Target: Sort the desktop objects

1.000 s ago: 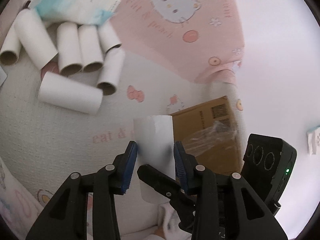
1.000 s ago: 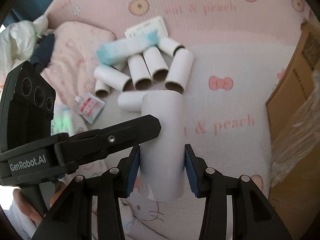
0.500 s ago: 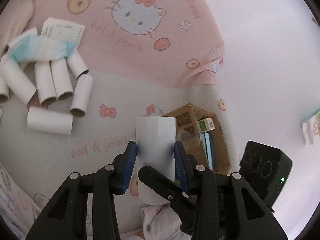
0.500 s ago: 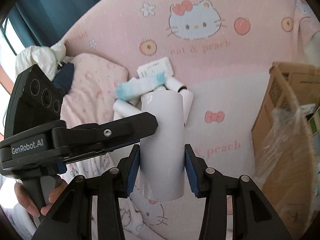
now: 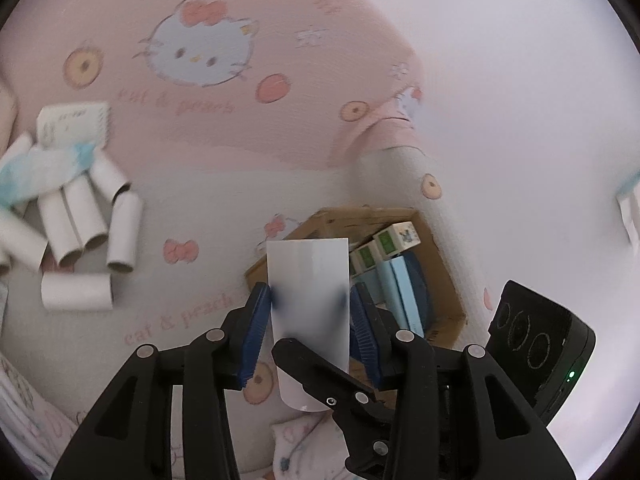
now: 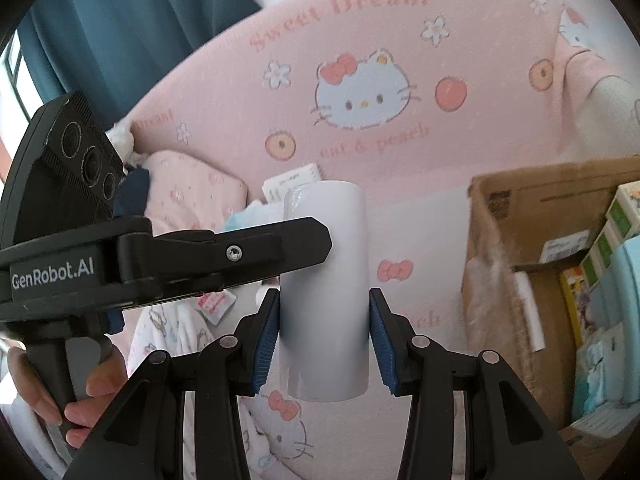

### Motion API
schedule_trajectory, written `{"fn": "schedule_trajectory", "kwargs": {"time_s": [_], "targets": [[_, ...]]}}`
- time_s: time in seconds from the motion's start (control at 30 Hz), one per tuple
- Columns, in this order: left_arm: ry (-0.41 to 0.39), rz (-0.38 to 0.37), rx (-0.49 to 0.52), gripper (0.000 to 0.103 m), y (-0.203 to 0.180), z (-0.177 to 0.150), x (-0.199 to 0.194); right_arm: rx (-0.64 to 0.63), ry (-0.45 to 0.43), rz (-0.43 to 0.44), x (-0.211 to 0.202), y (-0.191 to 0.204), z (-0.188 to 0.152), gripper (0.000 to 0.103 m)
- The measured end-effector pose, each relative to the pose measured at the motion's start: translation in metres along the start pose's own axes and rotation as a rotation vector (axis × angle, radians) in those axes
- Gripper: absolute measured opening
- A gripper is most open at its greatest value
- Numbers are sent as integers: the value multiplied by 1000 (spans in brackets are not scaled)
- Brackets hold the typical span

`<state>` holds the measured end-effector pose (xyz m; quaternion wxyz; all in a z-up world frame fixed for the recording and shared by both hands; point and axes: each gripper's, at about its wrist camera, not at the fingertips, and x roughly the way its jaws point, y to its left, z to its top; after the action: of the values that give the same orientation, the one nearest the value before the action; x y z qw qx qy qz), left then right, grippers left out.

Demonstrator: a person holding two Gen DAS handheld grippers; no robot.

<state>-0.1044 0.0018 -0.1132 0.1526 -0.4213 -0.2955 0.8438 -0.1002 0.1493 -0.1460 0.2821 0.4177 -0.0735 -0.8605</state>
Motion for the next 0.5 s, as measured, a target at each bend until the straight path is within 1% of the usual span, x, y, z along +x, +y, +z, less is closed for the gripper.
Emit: {"fn": "schedule_trajectory", "kwargs": {"time_s": [0.1, 0.17, 0.33, 0.5], "targets": [[0, 10, 60, 45, -21, 6, 4, 7, -35, -6, -13, -6, 7, 41], [20, 24, 102, 45, -34, 12, 8, 10, -62, -12, -22, -11, 10, 41], [47, 49, 195, 46, -60, 22, 17, 24, -83, -21, -34, -24, 22, 41], [53, 37, 256, 46, -85, 30, 29, 26, -97, -57, -50, -38, 33, 41]]}}
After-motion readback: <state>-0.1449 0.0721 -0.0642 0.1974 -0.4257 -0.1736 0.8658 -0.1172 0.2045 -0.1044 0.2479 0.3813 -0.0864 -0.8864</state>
